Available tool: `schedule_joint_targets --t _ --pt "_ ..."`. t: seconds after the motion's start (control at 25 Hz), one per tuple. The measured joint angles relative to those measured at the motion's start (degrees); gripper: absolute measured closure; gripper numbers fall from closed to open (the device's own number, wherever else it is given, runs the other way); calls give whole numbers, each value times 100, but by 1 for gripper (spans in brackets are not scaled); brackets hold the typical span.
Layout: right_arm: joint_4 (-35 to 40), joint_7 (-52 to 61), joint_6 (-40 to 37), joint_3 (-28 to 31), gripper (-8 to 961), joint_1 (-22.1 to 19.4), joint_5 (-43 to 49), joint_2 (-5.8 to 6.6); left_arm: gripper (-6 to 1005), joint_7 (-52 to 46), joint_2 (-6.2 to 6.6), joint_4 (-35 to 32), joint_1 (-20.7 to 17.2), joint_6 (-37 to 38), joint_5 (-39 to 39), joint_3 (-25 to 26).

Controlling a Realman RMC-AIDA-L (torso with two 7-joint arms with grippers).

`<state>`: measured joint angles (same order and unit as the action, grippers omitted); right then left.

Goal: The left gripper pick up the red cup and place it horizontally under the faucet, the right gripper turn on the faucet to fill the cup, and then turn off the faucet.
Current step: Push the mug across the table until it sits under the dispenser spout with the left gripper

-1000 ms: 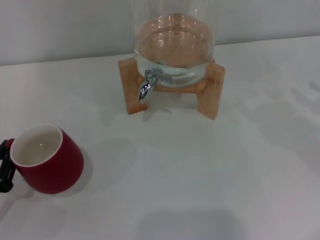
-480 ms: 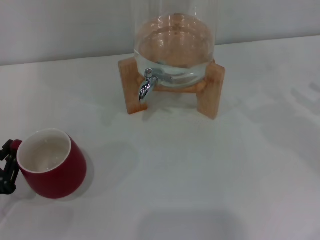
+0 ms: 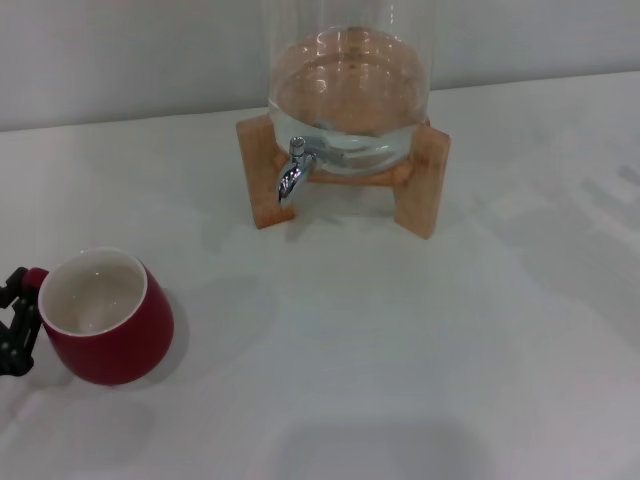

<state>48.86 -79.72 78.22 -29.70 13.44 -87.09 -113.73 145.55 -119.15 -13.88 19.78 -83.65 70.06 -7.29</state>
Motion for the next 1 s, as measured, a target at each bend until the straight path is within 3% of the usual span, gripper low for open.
schedule_joint_targets --t 1.0 --pt "-87 -35 0 0 188 35 0 -5 866 -21 -14 81 727 897 -40 -12"
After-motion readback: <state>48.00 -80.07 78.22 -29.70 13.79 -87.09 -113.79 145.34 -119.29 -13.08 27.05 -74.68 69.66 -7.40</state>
